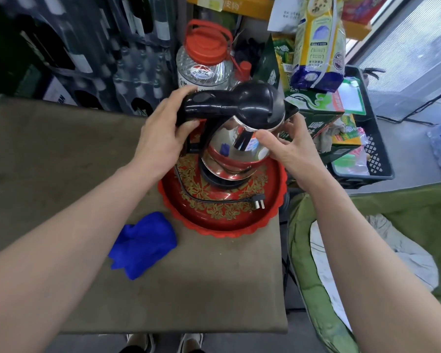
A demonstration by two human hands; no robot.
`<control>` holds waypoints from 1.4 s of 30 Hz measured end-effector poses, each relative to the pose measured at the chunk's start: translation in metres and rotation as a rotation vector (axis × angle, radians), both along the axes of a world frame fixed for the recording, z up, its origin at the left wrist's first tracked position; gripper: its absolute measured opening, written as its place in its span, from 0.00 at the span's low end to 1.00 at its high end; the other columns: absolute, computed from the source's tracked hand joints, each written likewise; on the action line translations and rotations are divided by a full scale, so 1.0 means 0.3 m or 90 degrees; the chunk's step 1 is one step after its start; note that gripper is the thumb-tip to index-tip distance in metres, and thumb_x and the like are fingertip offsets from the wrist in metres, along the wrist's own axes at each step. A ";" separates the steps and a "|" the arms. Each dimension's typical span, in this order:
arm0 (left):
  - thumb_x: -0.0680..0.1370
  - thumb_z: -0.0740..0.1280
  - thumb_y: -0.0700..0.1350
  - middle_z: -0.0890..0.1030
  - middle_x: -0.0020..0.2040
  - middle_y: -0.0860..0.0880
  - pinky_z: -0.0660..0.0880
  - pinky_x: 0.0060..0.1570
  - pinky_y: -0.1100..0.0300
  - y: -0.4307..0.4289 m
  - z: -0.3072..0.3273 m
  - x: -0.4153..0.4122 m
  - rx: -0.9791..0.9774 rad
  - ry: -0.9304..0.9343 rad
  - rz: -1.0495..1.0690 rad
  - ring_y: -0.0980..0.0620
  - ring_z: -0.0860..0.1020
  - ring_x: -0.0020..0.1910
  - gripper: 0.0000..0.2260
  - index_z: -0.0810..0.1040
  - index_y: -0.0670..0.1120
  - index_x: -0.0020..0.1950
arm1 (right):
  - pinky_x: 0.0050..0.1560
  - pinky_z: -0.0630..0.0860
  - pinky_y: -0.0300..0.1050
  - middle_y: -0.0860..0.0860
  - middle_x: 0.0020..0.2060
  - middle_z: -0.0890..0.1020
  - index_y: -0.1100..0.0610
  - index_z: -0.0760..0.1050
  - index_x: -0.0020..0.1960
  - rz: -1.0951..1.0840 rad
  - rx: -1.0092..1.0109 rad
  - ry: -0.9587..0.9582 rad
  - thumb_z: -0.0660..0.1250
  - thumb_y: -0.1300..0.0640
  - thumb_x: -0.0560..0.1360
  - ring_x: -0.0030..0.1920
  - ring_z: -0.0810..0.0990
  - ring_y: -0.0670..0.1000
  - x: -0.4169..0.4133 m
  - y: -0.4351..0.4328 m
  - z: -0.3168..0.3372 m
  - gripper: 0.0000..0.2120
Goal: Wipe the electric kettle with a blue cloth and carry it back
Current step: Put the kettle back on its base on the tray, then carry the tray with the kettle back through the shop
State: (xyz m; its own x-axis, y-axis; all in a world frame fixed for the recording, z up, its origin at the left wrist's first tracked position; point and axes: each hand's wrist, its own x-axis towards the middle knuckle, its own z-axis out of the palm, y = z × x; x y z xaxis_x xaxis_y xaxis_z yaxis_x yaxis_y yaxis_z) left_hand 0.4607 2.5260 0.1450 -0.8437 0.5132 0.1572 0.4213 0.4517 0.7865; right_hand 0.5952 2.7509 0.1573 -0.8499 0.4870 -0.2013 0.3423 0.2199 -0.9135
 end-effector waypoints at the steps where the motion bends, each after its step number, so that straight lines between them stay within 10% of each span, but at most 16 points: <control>1: 0.79 0.67 0.45 0.77 0.62 0.53 0.71 0.63 0.53 -0.001 0.002 0.002 0.005 -0.006 0.000 0.53 0.75 0.61 0.24 0.65 0.61 0.72 | 0.67 0.79 0.56 0.45 0.68 0.78 0.45 0.70 0.69 -0.002 0.005 -0.005 0.79 0.34 0.64 0.62 0.84 0.49 -0.001 0.003 0.004 0.39; 23: 0.80 0.65 0.42 0.78 0.61 0.56 0.73 0.62 0.50 -0.058 -0.045 0.006 0.029 -0.049 -0.011 0.54 0.76 0.60 0.21 0.66 0.59 0.71 | 0.72 0.75 0.51 0.42 0.70 0.76 0.45 0.65 0.73 0.061 0.055 -0.022 0.85 0.37 0.57 0.68 0.78 0.44 -0.035 -0.018 -0.037 0.51; 31: 0.79 0.68 0.42 0.66 0.76 0.48 0.63 0.74 0.47 -0.111 -0.118 0.020 -0.023 -0.153 0.006 0.50 0.66 0.74 0.37 0.50 0.60 0.80 | 0.75 0.70 0.51 0.43 0.77 0.66 0.43 0.53 0.82 0.094 0.044 -0.160 0.83 0.51 0.69 0.75 0.69 0.48 0.018 0.051 -0.064 0.53; 36: 0.80 0.67 0.48 0.62 0.77 0.39 0.62 0.72 0.47 -0.153 -0.252 0.081 -0.241 -0.302 0.164 0.40 0.63 0.75 0.35 0.51 0.47 0.81 | 0.72 0.72 0.55 0.55 0.76 0.72 0.54 0.56 0.83 -0.069 0.231 -0.306 0.70 0.54 0.80 0.74 0.73 0.58 0.095 0.106 -0.218 0.37; 42: 0.75 0.72 0.46 0.74 0.69 0.44 0.74 0.64 0.41 -0.162 -0.385 0.120 -0.171 -0.406 0.223 0.39 0.73 0.67 0.32 0.63 0.48 0.76 | 0.67 0.77 0.58 0.59 0.69 0.78 0.58 0.64 0.79 -0.084 0.187 -0.342 0.64 0.56 0.84 0.66 0.78 0.63 0.065 0.112 -0.361 0.25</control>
State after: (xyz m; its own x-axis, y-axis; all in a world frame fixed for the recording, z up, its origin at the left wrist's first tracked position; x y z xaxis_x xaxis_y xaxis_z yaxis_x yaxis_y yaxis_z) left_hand 0.4967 2.4776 0.0296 -0.8491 0.1520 -0.5059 -0.2788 0.6845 0.6736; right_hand 0.6147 2.7845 0.0490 -0.5956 0.6815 -0.4253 0.7788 0.3604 -0.5134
